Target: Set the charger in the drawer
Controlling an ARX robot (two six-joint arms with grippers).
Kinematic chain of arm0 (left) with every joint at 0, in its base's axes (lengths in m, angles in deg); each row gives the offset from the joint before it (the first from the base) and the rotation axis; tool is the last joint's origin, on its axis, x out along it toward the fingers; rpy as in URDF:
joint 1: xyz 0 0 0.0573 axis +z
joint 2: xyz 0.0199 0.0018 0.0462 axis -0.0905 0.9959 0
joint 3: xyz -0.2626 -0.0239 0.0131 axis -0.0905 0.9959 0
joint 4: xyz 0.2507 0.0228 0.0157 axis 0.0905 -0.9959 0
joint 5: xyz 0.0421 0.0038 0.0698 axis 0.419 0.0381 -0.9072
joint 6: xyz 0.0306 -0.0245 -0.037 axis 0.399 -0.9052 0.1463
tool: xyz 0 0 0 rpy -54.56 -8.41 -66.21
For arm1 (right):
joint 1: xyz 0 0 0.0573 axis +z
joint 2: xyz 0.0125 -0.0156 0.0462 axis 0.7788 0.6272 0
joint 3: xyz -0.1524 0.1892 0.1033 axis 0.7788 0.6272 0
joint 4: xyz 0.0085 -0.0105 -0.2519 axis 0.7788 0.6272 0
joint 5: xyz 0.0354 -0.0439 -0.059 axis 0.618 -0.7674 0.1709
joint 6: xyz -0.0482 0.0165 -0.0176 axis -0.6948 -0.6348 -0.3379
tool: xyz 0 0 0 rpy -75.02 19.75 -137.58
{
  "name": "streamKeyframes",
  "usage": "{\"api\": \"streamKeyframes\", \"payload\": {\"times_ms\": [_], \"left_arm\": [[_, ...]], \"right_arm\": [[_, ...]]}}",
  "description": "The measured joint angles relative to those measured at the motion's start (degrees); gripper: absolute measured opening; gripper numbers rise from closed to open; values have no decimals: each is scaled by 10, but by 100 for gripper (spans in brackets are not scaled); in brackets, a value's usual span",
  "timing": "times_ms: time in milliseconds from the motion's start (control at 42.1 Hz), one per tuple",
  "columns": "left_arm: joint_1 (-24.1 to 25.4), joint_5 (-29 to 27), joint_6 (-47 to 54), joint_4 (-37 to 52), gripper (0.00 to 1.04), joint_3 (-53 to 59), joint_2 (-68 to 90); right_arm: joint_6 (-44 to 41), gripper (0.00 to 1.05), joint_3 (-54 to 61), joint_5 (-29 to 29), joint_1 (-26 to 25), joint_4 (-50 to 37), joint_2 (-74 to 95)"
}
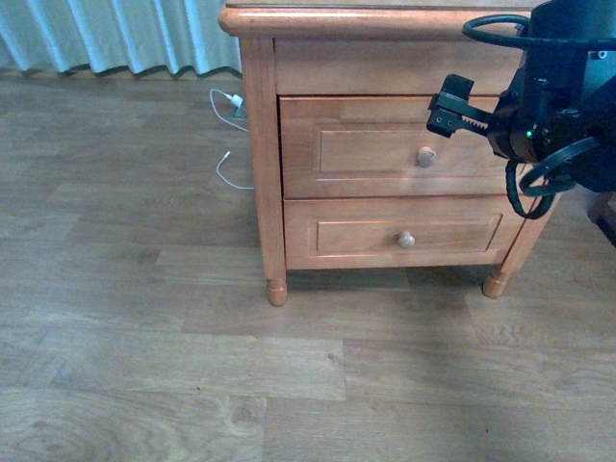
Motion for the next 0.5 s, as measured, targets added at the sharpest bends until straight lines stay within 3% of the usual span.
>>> {"api": "streamKeyframes", "payload": {"times_ms": [285,499], "left_arm": [[0,0,0,0,99,0,0],[0,0,0,0,99,0,0]], "right_arm": [[-79,97,200,116,0,-8,-202],[-112,97,329,148,-11,62,-401]]}}
